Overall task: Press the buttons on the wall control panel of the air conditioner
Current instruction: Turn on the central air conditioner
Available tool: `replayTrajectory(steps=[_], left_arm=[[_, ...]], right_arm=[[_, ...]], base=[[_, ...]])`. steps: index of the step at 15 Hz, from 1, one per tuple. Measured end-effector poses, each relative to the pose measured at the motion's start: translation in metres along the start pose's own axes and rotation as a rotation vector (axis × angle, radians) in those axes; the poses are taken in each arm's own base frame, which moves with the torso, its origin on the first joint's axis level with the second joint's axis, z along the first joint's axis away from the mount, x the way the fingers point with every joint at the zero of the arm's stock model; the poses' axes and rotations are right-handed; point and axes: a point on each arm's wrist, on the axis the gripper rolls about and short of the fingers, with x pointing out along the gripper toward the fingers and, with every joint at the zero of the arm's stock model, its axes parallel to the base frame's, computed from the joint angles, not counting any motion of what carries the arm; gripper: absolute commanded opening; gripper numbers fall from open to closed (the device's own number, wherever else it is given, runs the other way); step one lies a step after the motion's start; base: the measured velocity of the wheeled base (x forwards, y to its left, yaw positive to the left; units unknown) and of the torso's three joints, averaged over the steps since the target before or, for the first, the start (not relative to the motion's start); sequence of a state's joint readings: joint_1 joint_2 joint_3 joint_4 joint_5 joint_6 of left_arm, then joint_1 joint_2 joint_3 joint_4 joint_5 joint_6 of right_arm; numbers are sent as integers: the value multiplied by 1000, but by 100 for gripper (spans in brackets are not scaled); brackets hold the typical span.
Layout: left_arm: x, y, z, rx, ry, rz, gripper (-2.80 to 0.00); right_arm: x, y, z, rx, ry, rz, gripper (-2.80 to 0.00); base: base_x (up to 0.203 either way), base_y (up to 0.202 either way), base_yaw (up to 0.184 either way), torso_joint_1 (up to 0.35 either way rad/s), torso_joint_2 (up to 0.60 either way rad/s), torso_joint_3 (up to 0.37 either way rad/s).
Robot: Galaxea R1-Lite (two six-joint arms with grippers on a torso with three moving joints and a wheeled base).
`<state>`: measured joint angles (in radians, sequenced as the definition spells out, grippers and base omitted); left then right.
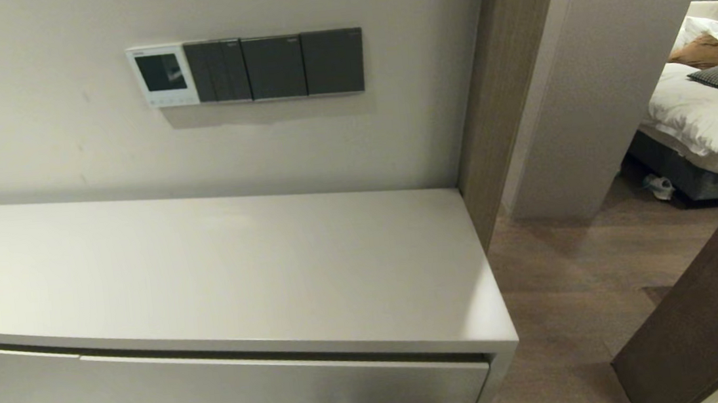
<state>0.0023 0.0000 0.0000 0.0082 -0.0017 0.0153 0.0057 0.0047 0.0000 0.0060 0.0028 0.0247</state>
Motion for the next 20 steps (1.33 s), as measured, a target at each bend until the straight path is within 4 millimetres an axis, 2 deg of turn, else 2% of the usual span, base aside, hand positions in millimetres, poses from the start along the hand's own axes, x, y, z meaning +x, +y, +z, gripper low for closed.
replayTrajectory(steps=[6,10,15,18,20], left_arm=[[-1,0,2,4,-6,3,-280],[-12,0,30,3,-66,1,-280],[-18,1,82,3,-113,-24,-280],[-7,1,121,-21,-105,-55,-280],[8,1,150,-40,-102,-76,-280]], right_arm=[[0,0,0,0,0,0,-280],[0,0,0,0,0,0,-280],[0,0,0,1,0,0,-280],[0,0,0,0,0,0,-280],[0,0,0,0,0,0,-280]], base=[[0,0,0,0,0,0],[0,0,0,0,0,0],[0,0,0,0,0,0],[0,0,0,0,0,0],[0,0,0,0,0,0]])
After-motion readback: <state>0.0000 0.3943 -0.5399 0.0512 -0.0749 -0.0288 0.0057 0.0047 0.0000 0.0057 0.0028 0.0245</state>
